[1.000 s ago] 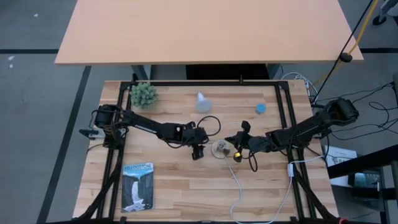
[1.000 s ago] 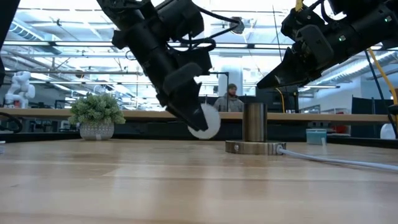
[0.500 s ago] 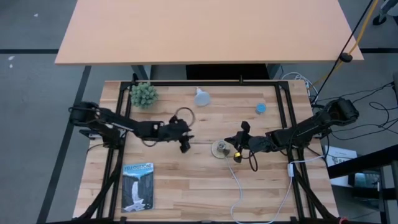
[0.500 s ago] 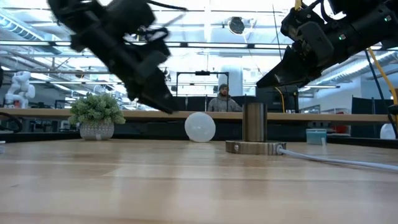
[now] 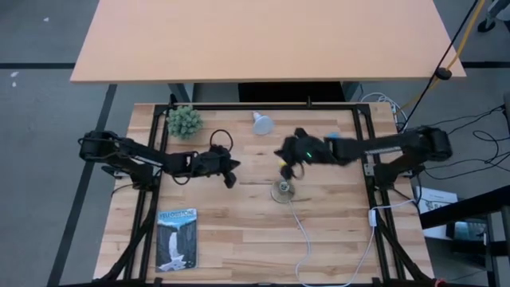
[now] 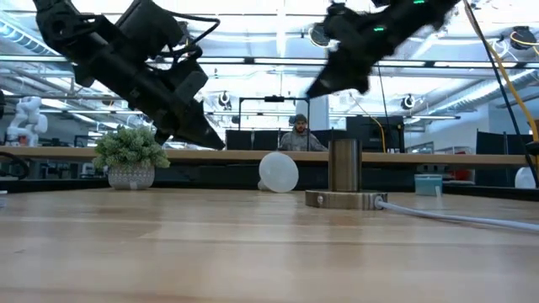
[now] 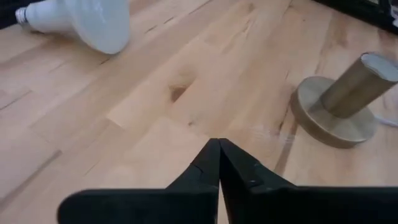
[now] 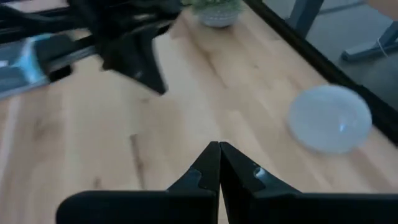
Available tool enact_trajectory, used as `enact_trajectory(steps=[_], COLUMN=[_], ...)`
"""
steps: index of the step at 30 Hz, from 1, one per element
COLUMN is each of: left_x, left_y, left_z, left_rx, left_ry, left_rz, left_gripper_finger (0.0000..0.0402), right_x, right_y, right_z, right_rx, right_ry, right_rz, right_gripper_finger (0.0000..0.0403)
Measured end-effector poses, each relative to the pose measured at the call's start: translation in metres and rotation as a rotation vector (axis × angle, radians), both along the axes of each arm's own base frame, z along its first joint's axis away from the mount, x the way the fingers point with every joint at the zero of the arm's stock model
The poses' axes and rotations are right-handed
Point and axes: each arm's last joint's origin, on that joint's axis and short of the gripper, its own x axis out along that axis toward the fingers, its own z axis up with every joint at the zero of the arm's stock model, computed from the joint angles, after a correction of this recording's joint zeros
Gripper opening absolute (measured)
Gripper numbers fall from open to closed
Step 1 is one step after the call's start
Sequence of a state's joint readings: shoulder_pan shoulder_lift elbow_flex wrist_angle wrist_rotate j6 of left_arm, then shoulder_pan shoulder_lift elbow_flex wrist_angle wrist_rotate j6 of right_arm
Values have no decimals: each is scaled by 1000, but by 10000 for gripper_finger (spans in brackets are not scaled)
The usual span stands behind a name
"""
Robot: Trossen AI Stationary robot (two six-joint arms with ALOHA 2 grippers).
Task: Screw lightbulb
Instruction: Insert the lightbulb into the lamp
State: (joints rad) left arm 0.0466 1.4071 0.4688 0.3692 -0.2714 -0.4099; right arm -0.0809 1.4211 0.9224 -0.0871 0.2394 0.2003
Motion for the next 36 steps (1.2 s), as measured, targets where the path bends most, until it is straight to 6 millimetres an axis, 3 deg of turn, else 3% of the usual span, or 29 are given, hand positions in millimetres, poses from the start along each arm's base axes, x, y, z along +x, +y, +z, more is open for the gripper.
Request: enact_trajectory(steps=[5, 11, 15, 20, 24, 30, 33, 36], left_x=[-2, -2, -2, -2, -2, -2, -2, -2], left_y=[5, 5, 5, 5, 5, 5, 5, 5], left_z=[-2, -2, -2, -2, -2, -2, -2, -2], left_rx=[21, 44, 63, 71, 85, 86, 85, 82], left_ry=[17, 26, 34, 38, 43, 44, 43, 42], left_rz=[7, -7, -19, -24, -33, -33, -32, -30], left_gripper_finger=[2, 1, 1, 1, 1, 0, 0, 0], right_x=[45, 95, 106, 104, 100, 84, 80, 79], right_y=[-53, -131, -189, -239, -247, -230, -212, -192], right_z=[11, 31, 31, 1, -19, -35, -28, -5], right_rx=[-38, -35, 68, 305, 401, 582, 629, 603], right_ry=[134, 140, 192, 298, 405, 631, 734, 750], right_rz=[-74, -188, -307, -375, -378, -310, -256, -186], right_gripper_finger=[0, 0, 0, 0, 0, 0, 0, 0])
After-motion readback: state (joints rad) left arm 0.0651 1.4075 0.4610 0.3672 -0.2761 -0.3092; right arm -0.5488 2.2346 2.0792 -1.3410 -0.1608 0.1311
